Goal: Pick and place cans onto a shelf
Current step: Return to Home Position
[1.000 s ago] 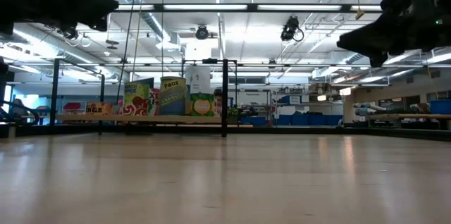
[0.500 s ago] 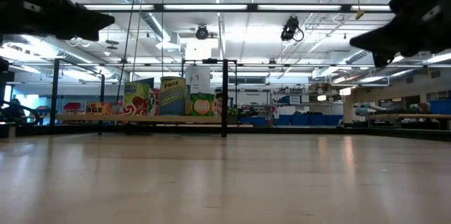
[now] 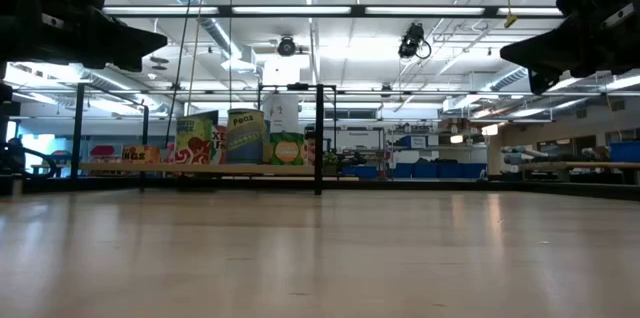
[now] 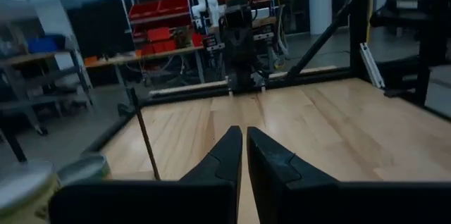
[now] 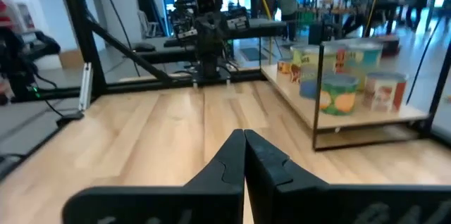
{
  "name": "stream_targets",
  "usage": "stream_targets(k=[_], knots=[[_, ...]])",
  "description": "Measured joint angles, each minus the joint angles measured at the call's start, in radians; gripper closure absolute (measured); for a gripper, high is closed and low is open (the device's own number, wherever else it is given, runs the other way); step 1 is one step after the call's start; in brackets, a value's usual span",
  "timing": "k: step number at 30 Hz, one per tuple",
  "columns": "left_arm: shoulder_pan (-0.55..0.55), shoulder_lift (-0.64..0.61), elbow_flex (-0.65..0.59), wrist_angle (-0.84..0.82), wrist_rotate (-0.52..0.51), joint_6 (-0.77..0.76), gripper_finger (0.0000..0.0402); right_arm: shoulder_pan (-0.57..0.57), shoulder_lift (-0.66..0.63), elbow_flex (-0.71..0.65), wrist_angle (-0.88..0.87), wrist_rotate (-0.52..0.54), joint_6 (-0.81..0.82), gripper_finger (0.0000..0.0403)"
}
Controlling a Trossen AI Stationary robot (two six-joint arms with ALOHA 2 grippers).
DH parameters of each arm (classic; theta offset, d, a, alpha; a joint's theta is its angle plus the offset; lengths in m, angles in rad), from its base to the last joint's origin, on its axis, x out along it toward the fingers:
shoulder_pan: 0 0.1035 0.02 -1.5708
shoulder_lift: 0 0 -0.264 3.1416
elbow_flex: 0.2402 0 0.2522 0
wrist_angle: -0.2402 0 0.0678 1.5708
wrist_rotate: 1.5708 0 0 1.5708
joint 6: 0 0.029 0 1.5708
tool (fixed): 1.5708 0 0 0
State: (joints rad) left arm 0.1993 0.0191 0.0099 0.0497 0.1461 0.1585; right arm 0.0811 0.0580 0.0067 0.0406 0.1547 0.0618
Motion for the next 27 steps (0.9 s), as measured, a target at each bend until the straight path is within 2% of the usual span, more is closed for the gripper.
stream_targets(k=[5,9,15,27], knots=[[0.000,0.009,-0.002,0.033,-0.088,-0.040,0.0370,0.000,0.007,0.000,0.003,0.012,0.051,0.0399],[0.000,0.014,-0.002,0.050,-0.027,-0.125,0.0373,0.000,0.007,0.000,0.011,0.065,0.015,0.0386],[0.000,0.014,-0.002,0.023,-0.076,-0.089,0.0371,0.000,0.007,0.000,0.011,0.061,0.014,0.0365],[0.000,0.014,-0.002,0.027,-0.105,-0.042,0.0368,0.000,0.007,0.000,0.011,0.060,0.014,0.0363]])
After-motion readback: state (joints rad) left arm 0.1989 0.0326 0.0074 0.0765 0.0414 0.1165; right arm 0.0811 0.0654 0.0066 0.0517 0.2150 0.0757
